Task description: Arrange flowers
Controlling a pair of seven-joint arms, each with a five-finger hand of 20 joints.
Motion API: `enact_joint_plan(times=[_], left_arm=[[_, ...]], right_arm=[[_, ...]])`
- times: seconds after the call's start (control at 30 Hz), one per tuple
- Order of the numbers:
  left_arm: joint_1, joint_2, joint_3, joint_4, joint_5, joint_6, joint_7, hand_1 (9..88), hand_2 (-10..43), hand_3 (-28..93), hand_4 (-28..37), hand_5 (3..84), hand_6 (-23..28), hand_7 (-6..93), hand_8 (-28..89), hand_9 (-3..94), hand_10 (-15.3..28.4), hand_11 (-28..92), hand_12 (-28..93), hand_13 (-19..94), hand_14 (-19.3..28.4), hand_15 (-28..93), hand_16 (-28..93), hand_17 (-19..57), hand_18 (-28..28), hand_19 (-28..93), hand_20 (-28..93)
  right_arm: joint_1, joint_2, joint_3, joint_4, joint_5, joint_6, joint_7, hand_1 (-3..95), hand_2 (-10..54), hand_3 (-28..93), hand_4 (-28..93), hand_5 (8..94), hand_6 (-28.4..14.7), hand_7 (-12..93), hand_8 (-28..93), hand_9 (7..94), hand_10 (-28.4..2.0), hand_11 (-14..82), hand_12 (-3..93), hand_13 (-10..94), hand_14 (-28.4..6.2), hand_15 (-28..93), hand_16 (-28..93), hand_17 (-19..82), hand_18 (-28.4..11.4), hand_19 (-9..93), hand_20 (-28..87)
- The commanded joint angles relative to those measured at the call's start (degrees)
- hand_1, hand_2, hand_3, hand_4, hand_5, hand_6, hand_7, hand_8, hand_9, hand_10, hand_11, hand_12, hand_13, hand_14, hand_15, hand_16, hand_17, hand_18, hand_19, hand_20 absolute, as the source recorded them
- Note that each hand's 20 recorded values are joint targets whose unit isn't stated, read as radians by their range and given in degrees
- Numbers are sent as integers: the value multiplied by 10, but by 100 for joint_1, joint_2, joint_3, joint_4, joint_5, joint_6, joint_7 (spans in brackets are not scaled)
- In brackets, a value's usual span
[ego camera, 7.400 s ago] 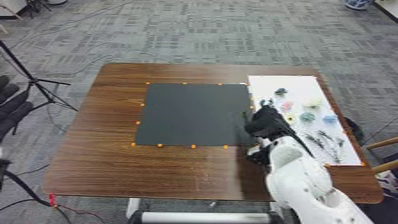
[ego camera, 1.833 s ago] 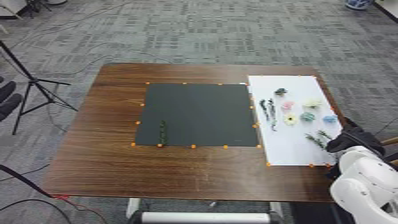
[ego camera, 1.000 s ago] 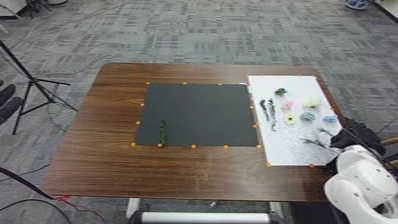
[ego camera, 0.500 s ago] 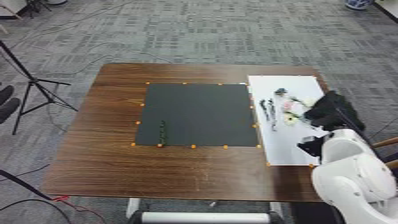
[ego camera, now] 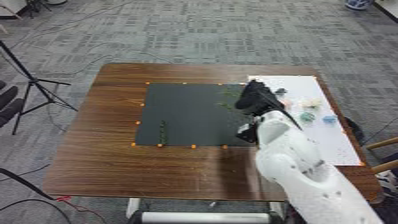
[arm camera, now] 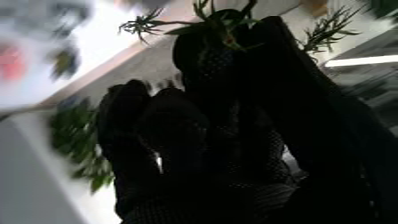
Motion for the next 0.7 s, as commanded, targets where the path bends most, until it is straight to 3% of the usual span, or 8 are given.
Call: enact_joint_plan(times=[0.03,0.2,0.4,0.7], left_arm=[[-189,60,239,45,10,37,-8,236,140,678,-283,383,90,63,-57,323,141,99,135,236,143,213,-10,-25,124,214,108],[-184,68,251,47,0,54,34,235,140,679,-283,384,91,63,-58,323,140,102,136,236,143,215,-10,-26,124,215,108],[-264,128,322,84,-3,87,-11,235,140,679,-283,384,91,64,-58,324,140,104,134,237,143,220,-11,-26,125,216,108],[-347,180,423,124,-1,70,-56,235,139,680,-283,385,91,65,-58,324,141,105,132,237,144,222,-14,-26,124,218,108]], right_arm=[[535,-1002,-547,907,299,-187,136,569,-95,684,-222,826,-32,294,231,839,-131,322,440,770,-106,730,371,428,-284,932,407],[640,-1226,-866,1204,138,-72,231,569,-95,684,-225,826,-30,298,228,839,-130,325,438,772,-105,729,370,433,-284,932,406],[611,-1396,-1252,1617,-512,230,248,567,-95,686,-228,826,-30,299,222,842,-132,330,434,780,-101,725,368,438,-284,932,407],[413,-1578,-1272,1824,-541,207,383,553,-95,700,-228,830,-31,301,219,848,-133,338,427,789,-99,722,368,447,-284,932,408]])
